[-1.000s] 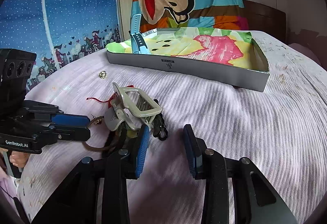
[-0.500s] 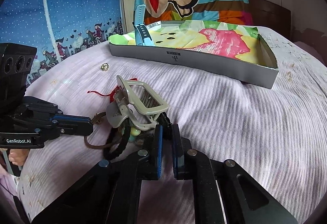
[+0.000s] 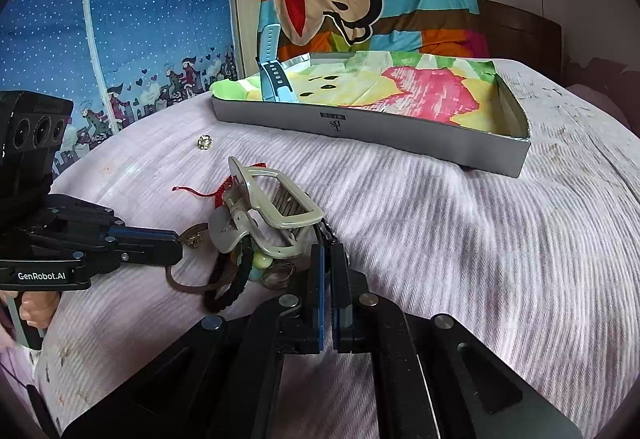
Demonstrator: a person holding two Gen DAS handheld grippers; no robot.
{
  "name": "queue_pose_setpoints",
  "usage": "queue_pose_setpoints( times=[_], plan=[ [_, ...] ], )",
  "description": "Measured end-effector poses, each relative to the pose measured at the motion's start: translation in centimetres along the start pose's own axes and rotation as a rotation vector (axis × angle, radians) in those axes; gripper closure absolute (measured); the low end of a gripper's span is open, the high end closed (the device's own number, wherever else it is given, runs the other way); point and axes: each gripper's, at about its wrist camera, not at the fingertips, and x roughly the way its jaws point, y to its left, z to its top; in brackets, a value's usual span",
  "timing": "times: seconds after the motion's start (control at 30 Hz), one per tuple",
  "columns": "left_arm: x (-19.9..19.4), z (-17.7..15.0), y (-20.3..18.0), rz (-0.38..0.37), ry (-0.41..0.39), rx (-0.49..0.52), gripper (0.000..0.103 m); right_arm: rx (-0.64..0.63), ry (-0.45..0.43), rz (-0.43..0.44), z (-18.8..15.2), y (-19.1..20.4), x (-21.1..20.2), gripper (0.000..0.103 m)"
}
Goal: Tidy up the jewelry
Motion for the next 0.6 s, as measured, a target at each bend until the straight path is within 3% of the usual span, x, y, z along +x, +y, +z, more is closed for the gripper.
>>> queue_pose_setpoints(
  times=[0.6],
  plan=[
    [-3.4, 1.1, -1.1, 0.061, -0.164, 0.031, 0.1, 0.076, -0.091, -0.047, -0.2, -1.8, -2.3, 0.101]
  ],
)
